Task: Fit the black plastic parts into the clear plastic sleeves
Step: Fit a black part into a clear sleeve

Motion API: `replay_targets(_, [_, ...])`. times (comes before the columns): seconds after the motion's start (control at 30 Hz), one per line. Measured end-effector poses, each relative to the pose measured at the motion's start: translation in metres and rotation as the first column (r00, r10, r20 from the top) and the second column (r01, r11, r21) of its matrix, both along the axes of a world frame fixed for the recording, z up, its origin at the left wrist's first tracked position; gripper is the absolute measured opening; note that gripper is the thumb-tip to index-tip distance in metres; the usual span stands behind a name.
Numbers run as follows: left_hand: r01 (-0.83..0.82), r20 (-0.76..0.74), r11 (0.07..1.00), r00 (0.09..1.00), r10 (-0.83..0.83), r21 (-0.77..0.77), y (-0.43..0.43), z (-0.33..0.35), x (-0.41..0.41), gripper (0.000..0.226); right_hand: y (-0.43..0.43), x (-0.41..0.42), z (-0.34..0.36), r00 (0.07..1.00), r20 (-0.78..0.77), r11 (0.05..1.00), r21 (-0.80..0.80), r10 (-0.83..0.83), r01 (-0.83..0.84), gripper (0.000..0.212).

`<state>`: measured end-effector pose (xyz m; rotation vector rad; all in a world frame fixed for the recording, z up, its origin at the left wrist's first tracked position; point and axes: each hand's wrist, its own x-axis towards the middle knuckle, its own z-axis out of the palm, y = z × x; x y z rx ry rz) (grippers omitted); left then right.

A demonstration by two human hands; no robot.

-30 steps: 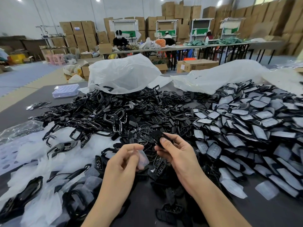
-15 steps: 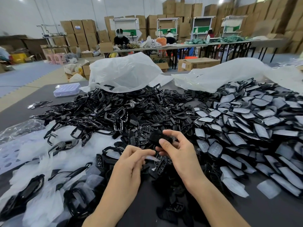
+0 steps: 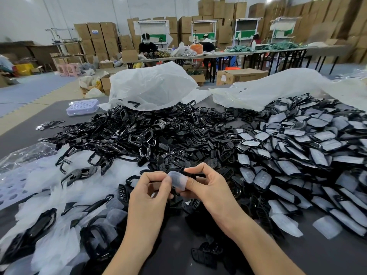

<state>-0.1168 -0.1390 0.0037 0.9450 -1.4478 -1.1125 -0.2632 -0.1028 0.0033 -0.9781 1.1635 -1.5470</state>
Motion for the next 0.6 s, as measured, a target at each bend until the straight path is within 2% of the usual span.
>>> replay_targets(0.2, [-0.075, -0.08, 0.997, 0.994, 0.077, 0.023, -0.0026, -0.0044, -0.0054, 0.011, -0.0005, 0.0067, -0.0015, 0.998, 0.057, 1.0, -0.012, 0.03, -0.029, 0.009])
replay_targets(0.33, [-0.02, -0.115, 0.998, 0.993, 0.027, 0.062, -0.0048, -0.0058, -0.0021, 0.018, 0.0006, 0.0091, 0.002, 0.984, 0.157, 0.995, -0.058, 0.089, -0.08, 0.019])
replay_targets(0.5, [0.058, -0.091, 0.996, 0.994, -0.052, 0.065, -0.0055, -0.0067, -0.0011, 0.012, 0.0001, 0.007, 0.0007, 1.0, 0.013, 0.999, -0.053, -0.008, 0.009, 0.013])
replay_targets(0.6, [0.09, 0.006, 0.996, 0.996, -0.09, 0.008, -0.0037, -0.0066, -0.0017, 0.013, 0.0003, 0.0054, 0.0021, 1.0, -0.003, 0.997, -0.07, -0.017, 0.016, 0.011])
